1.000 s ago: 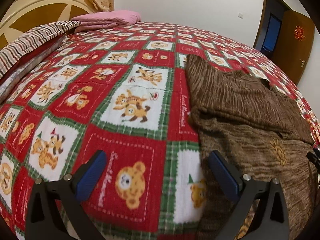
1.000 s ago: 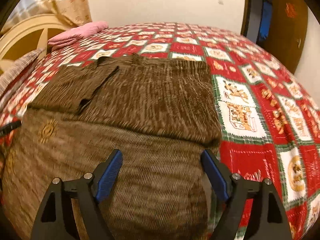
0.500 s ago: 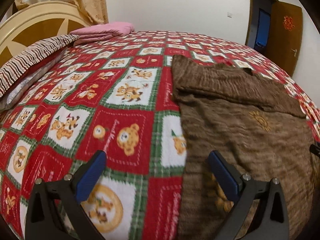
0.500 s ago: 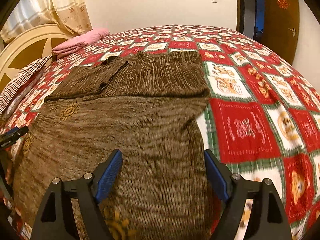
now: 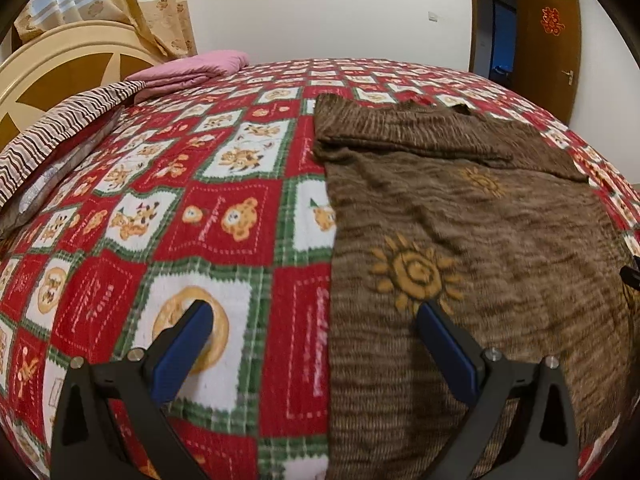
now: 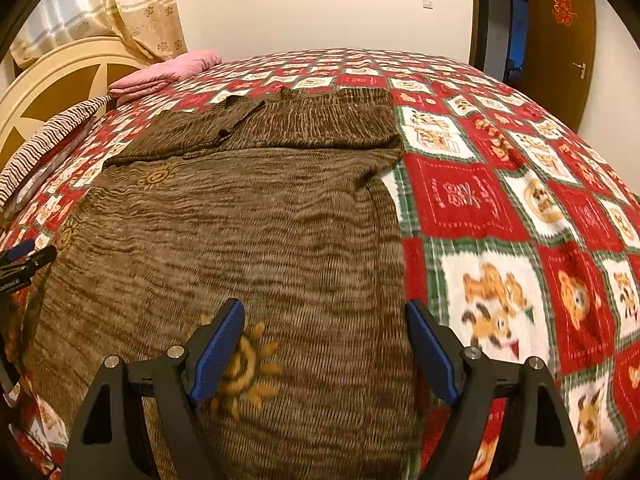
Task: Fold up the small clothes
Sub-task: 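Smooth the folded sweater flat with the right gripper, left tool hovering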
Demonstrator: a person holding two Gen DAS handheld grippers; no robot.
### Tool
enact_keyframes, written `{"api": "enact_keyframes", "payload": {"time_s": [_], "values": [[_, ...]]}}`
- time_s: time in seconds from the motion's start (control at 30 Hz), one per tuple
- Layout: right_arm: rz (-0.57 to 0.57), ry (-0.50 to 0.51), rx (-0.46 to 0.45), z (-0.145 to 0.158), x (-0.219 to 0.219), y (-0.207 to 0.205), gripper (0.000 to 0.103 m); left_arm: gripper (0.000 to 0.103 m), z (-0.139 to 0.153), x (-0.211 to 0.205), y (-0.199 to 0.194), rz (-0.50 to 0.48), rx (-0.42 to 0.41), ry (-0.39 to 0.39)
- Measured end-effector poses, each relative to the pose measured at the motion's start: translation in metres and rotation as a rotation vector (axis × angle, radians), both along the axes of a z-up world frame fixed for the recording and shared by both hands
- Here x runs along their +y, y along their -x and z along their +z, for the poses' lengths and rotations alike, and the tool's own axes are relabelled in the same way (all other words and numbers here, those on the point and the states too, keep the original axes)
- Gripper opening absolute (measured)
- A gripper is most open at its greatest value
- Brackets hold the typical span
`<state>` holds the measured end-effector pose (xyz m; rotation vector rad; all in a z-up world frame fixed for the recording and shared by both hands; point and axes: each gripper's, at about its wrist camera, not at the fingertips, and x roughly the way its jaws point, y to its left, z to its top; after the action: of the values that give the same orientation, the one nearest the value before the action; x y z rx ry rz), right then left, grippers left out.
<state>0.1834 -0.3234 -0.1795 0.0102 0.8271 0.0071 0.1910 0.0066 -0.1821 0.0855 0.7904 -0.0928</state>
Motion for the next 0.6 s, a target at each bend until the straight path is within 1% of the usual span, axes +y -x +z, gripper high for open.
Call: {"api": "enact_keyframes", "payload": {"time_s": [0.17, 0.33, 0.6], "values": [[-0.01, -0.012, 0.01, -0.001, 0.001, 0.016, 0.082, 0.103, -0.003, 0.002, 0.011, -0.009, 0.015, 0.021], [-0.016, -0.012, 0.018, -0.003, 0.001, 0.03, 0.082, 0.103, -0.004, 0.003, 0.024, -0.023, 0.021, 0.026], [-0.023, 0.023, 0.045, -0.009, 0.005, 0.057, 0.083, 0.103, -0.012, 0.004, 0.063, -0.072, 0.023, 0.026]]}}
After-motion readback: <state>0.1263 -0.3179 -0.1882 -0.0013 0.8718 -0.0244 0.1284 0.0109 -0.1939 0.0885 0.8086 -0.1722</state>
